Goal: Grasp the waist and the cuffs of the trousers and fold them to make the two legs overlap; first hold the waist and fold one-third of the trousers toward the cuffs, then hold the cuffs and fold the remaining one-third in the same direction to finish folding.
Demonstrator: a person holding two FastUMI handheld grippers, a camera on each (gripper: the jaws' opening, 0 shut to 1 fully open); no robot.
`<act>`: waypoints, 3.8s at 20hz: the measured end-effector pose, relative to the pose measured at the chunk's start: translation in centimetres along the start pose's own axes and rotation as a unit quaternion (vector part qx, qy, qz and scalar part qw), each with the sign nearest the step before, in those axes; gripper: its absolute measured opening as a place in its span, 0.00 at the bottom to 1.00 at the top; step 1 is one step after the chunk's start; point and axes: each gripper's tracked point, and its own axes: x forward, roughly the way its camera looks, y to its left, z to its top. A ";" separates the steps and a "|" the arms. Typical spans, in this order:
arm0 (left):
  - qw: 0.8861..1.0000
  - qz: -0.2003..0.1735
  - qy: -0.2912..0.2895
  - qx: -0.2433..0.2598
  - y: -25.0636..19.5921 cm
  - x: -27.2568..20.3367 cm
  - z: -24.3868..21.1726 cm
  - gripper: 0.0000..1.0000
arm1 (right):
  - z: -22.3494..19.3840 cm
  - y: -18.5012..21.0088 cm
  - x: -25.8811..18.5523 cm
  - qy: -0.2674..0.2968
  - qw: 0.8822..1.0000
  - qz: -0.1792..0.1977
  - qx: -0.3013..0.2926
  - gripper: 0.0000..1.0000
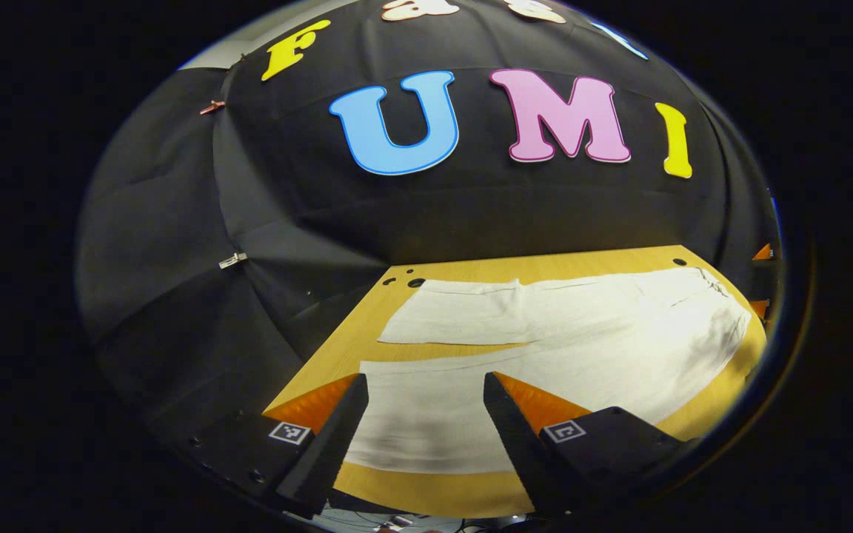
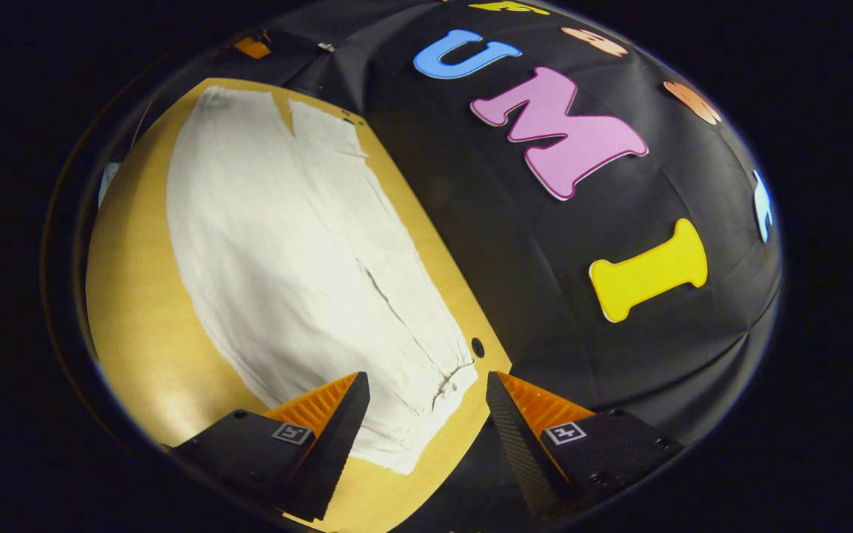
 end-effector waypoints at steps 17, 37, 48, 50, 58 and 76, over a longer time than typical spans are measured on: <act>0.995 0.033 0.094 0.014 0.0 0.4 -6.2 0.98 | -9.0 3.2 6.8 0.039 0.971 0.032 -0.233 0.93; 0.975 0.085 0.154 0.139 9.7 1.1 -14.2 0.98 | -10.5 5.5 8.2 0.142 0.973 0.153 -0.096 0.05; 0.881 -0.043 0.179 0.436 12.3 3.7 -19.0 0.98 | -10.4 5.7 8.0 0.147 0.967 0.155 -0.136 0.05; 0.867 -0.049 0.165 0.468 12.6 5.0 -18.4 0.97 | -10.4 5.7 7.9 0.149 0.966 0.156 -0.145 0.05; 0.747 -0.220 0.146 0.610 10.1 9.3 -18.1 0.74 | -10.2 5.7 7.7 0.152 0.963 0.151 -0.166 0.05; 0.789 -0.167 0.165 0.568 9.8 12.7 -16.8 0.06 | -10.3 5.6 7.8 0.162 0.962 0.152 -0.159 0.05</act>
